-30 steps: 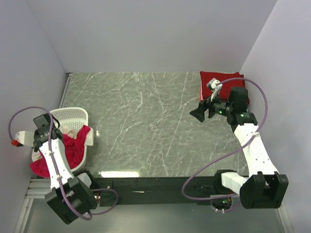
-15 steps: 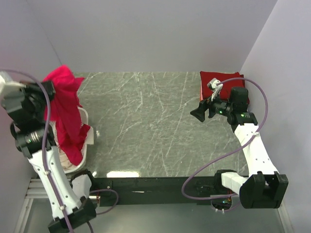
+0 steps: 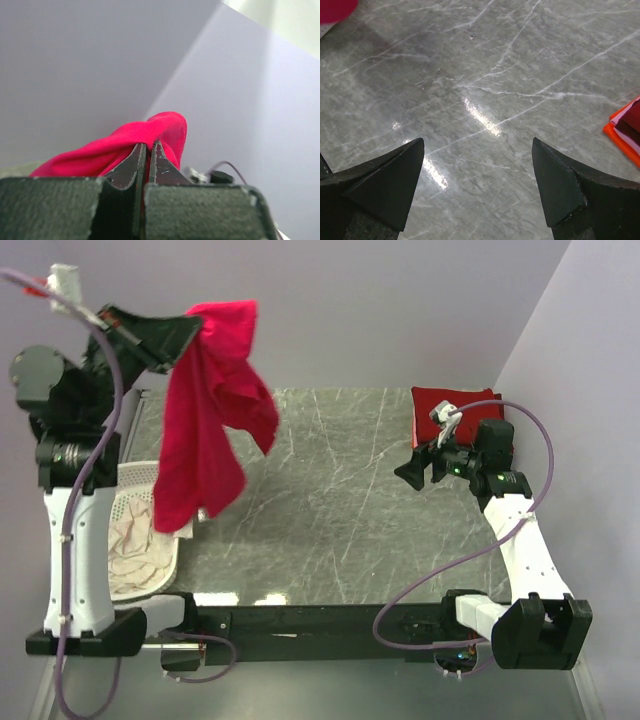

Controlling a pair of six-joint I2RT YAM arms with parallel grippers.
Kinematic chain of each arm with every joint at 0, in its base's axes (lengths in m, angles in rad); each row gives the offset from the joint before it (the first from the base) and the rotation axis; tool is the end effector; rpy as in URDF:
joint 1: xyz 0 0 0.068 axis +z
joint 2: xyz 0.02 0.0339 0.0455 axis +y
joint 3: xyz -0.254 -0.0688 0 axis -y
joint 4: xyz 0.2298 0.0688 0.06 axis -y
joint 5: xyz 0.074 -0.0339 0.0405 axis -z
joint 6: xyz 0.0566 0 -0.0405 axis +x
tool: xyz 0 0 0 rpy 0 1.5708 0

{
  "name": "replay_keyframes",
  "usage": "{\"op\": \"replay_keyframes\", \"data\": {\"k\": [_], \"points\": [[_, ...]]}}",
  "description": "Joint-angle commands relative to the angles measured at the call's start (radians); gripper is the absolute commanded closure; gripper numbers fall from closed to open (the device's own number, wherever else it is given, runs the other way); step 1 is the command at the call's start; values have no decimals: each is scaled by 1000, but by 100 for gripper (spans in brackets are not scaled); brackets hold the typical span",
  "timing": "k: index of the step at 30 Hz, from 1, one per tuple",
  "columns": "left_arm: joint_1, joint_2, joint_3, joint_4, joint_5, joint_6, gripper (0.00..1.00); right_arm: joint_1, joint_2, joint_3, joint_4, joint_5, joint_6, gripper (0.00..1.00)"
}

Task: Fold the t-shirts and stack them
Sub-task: Move the tshirt to the center of the board

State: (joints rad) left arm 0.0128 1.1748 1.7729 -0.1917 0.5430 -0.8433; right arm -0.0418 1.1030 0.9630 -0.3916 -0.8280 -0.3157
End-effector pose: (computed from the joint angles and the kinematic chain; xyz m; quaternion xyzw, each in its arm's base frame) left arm 0.1910 -0.0268 0.5752 -0.0161 0.5749 -0.4595 0.6768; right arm 0.2397 0.0317 0.3106 -0.3064 0.7600 0.2628 0.5094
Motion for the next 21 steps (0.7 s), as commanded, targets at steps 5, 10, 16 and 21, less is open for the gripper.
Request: {"op": "replay_keyframes", "data": {"k": [5,10,16,21], "points": [[-318,189,242,81,-6,39,99,-26,-20,34,-1,7,-22,6],[-425,289,321,31,-44,93,99,-50,-25,37,-7,3,-31,6],[-453,293,191,123,-11,64,99,-89,-20,34,-7,-5,-34,6],[-470,287,94,89,-59,93,100,-96,-5,40,-23,0,-45,6]]}}
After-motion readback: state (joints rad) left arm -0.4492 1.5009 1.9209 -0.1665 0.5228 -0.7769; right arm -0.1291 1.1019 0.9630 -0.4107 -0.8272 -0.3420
